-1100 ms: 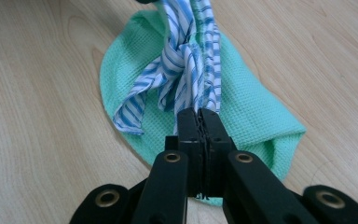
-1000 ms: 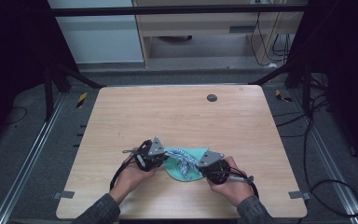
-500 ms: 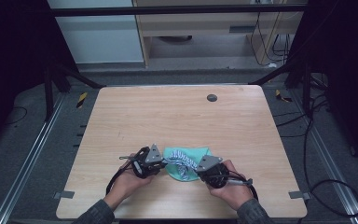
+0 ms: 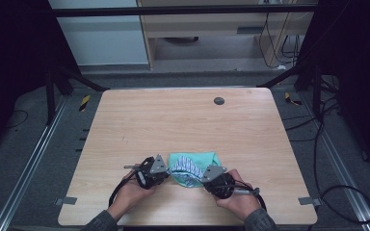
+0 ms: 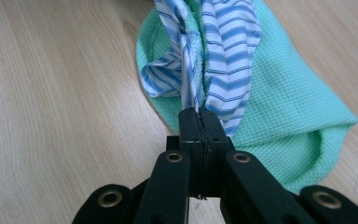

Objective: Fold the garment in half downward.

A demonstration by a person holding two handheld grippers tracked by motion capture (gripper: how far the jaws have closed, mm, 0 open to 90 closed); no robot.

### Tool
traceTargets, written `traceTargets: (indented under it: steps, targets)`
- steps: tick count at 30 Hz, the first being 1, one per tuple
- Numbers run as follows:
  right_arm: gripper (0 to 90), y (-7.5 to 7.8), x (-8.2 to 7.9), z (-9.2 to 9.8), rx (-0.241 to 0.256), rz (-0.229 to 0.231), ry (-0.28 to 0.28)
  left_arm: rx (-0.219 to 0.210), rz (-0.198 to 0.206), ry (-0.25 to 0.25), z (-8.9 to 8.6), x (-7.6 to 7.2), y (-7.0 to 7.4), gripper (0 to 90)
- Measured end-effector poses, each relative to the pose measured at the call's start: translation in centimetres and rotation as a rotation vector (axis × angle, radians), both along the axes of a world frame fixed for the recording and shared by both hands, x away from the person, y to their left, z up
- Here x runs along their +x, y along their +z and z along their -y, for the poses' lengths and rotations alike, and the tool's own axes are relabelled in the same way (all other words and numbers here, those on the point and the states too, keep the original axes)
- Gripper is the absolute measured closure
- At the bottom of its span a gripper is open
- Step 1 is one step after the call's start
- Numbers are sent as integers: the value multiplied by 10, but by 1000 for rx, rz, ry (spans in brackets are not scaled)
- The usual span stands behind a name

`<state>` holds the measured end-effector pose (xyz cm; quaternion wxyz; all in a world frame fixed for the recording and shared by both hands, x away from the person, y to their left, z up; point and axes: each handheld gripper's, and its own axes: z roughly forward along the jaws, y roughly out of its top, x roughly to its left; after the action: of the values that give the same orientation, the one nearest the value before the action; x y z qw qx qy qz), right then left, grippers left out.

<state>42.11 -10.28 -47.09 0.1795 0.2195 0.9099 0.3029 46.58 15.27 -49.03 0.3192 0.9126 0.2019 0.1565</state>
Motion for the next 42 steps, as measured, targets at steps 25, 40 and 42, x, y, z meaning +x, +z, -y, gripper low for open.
traceTargets:
  steps: [25, 40, 42]
  targets:
    - [393, 2, -8, 35, 56, -6, -135, -124, -17, 147, -40, -15, 26, 329]
    - [96, -31, 39, 85, 146, -59, -517, -135, -33, 447, -99, 27, -1, 98]
    - [51, -37, 45, 87, 194, -90, -543, -133, -35, 460, -100, 28, -5, 96]
